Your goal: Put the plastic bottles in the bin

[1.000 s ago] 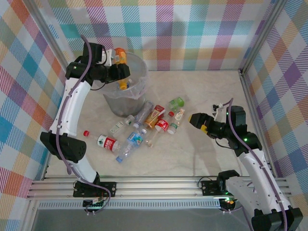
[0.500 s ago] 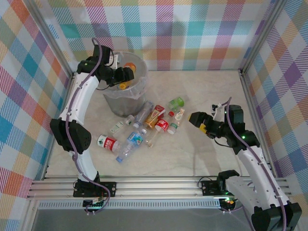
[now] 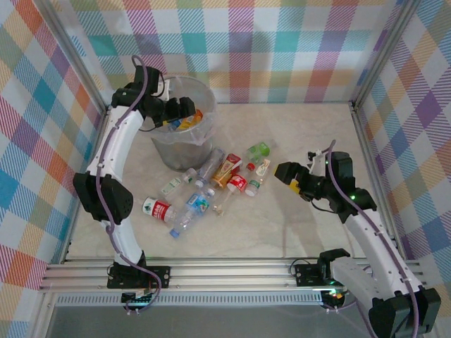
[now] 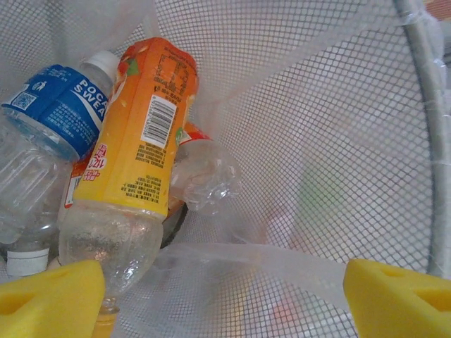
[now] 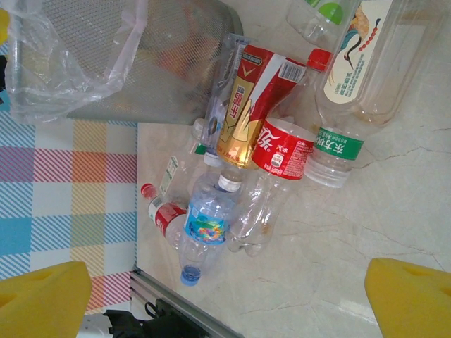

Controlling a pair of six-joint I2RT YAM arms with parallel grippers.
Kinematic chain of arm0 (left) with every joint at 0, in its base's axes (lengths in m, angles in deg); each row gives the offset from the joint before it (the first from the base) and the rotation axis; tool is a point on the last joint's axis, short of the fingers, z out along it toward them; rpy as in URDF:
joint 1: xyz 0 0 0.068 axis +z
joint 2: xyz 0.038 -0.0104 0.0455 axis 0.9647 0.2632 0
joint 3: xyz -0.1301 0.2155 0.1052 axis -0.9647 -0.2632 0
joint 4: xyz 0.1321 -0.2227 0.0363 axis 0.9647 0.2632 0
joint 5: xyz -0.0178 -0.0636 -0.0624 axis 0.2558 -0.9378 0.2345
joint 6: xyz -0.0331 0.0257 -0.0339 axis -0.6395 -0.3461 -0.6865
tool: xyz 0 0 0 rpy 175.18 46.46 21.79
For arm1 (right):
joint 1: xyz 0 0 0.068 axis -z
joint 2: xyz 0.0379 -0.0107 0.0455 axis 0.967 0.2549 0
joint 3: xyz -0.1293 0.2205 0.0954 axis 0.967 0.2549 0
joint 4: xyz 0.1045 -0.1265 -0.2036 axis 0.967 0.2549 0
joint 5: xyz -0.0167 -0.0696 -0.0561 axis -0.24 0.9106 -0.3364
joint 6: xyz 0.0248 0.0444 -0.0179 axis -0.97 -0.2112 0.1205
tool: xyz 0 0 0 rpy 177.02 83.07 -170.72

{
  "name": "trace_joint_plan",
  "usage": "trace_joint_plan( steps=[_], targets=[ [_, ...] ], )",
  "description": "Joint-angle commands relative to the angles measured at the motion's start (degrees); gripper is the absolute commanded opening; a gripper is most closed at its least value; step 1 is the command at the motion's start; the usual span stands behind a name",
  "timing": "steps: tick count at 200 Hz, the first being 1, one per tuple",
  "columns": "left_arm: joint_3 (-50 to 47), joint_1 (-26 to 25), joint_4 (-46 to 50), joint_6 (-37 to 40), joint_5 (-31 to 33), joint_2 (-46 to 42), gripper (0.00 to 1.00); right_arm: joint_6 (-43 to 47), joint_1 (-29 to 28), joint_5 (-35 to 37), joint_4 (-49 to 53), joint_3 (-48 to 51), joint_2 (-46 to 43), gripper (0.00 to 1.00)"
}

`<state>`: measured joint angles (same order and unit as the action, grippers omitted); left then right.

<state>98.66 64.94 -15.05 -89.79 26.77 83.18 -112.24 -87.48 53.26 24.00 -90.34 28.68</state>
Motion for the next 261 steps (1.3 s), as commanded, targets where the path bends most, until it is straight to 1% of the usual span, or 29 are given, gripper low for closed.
trace_joint_plan(
  steps=[1, 23, 32, 64, 87, 103, 129, 143, 163, 185, 214, 230, 244, 261],
  targets=[
    [-1.8, 0.53, -3.25, 0.21, 0.46, -6.45, 0.89, -0.23, -0.48, -0.03, -2.32, 0.88, 1.0, 1.0],
    [-4.56, 0.57, -5.6, 0.39, 0.64, -10.44, 0.95, -0.14, -1.02, 0.07, -3.13, 0.71, 2.09, 1.0],
    [-5.48, 0.57, -6.5, 0.27, 0.74, -12.03, 1.0, 0.19, -1.34, 0.05, -3.42, 0.53, 2.38, 1.0],
    [-6.73, 0.06, -4.73, -0.13, -0.41, -16.28, 1.0, 0.81, -1.8, 1.1, -4.12, 0.39, 4.41, 1.0],
    [-10.33, -1.32, -3.61, -0.48, 0.5, -21.52, 1.0, -0.97, -2.14, 1.04, -5.85, 0.56, 6.81, 1.0],
    [-12.98, -2.76, -2.64, -0.65, 1.39, -25.07, 1.0, -1.35, -2.68, 1.66, -6.81, 0.44, 8.23, 1.0],
    [-19.14, -6.45, -4.67, -0.44, 1.34, -31.4, 1.0, -1.22, -3.64, 3.57, -7.06, -0.26, 10.18, 1.0],
    [-23.34, -8.7, -7.69, -0.13, 0.95, -35.05, 1.0, -1.05, -4.2, 3.95, -6.95, -0.96, 10.98, 1.0],
    [-28.99, -12.51, -14.42, 0.54, -0.7, -39.26, 1.0, -0.48, -4.8, 5.53, -5.38, -2.87, 12.07, 1.0],
    [-32.47, -16.47, -19.26, 1.84, -4.58, -40.25, 1.0, -0.58, -5.24, 7.58, -2.98, -4.69, 12.45, 1.0],
    [-36.16, -21.84, -23.87, 4.21, -7.5, -39.81, 1.0, -1.88, -5.24, 10.98, -1.81, -5.45, 13.25, 1.0],
    [-37.91, -24.36, -24.92, 6.58, -8.81, -38.77, 1.0, -2.15, -5.23, 11.11, -3.07, -5.39, 14.56, 1.0],
    [-39.64, -25.57, -25.65, 7.94, -11.44, -37.36, 1.0, -2.23, -5.22, 10.84, -4.73, -5.29, 15.85, 1.0],
    [-42.04, -26.9, -27.25, 8.0, -11.81, -36.49, 1.0, -2.06, -5.24, 10.65, -6.6, -5.6, 17.62, 1.0]
  ],
)
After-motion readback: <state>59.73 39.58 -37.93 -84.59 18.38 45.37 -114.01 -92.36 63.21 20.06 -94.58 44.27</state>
